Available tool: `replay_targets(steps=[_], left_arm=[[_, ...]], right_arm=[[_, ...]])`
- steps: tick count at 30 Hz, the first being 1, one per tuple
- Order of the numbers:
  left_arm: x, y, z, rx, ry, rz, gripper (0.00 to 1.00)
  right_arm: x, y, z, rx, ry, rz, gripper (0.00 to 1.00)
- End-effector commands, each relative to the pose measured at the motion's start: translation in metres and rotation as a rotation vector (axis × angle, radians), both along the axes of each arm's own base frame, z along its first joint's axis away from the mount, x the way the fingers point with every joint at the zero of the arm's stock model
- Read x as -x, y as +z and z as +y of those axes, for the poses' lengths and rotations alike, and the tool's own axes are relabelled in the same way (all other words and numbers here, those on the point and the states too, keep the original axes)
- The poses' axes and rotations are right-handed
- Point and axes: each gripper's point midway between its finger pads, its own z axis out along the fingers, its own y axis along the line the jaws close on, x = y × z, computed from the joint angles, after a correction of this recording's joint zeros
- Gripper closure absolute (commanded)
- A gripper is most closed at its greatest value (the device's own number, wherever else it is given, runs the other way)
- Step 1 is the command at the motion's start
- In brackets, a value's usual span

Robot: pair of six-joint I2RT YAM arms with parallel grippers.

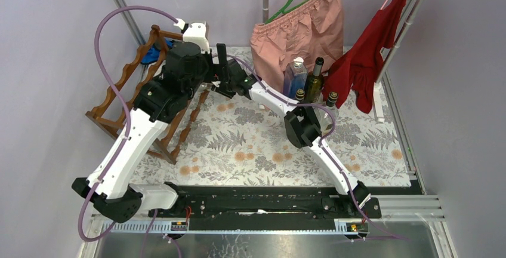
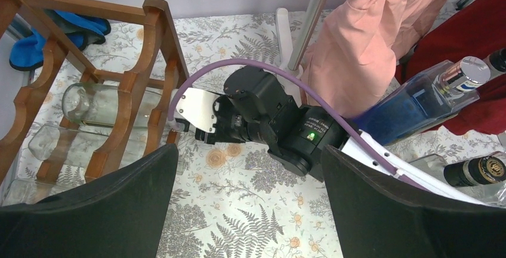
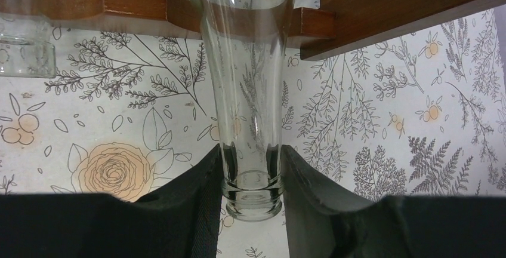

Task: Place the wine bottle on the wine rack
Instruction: Place the wine bottle in the wine rack.

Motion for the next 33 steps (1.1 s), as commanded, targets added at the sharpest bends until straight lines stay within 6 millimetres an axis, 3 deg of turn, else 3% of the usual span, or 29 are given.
replay_targets(steps=[1,9,19,23,28,33], left_arm=[[-0.002,0.009,-0.003,0.031,-0.021,-0.005,0.04],[-0.002,0.01,-0.002,0.042,-0.025,0.003,0.05],[-0.004,0.011,-0.003,0.052,-0.033,0.008,0.05],[-0.006,0.007,-0.004,0.051,-0.035,0.024,0.05],[-0.004,0.006,-0.005,0.063,-0.036,0.037,0.06],[-0.001,0.004,-0.002,0.068,-0.025,0.046,0.06]], right_arm=[[0.025,-0.057,-0.023,0.152,-0.018,0.127,1.0],[0.035,-0.029,-0.007,-0.015,-0.041,0.262,1.0],[0.033,-0.021,0.002,-0.09,-0.105,0.327,1.0],[0.042,-0.019,0.006,-0.111,-0.101,0.376,1.0],[0.053,-0.026,0.006,-0.249,-0.148,0.617,1.0],[0.044,-0.02,0.009,-0.411,-0.193,0.782,1.0]])
